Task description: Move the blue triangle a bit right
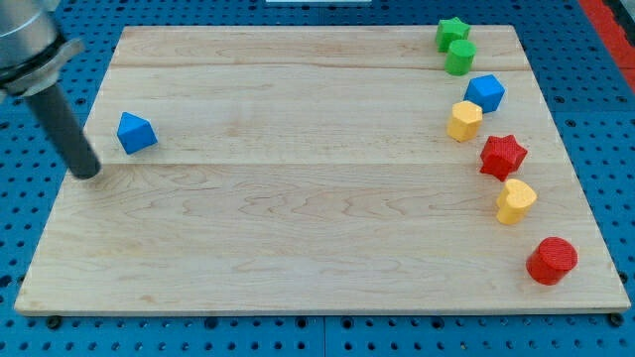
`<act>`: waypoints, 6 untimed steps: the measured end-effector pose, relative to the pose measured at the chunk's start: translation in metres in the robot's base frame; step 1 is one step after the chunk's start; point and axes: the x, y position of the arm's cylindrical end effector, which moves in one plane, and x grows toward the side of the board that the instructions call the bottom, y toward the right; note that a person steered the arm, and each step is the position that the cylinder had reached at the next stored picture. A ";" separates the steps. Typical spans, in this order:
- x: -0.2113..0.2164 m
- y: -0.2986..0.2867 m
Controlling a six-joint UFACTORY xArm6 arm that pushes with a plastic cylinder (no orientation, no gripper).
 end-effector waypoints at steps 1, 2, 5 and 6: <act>-0.013 -0.014; -0.029 0.025; -0.095 0.062; -0.095 0.095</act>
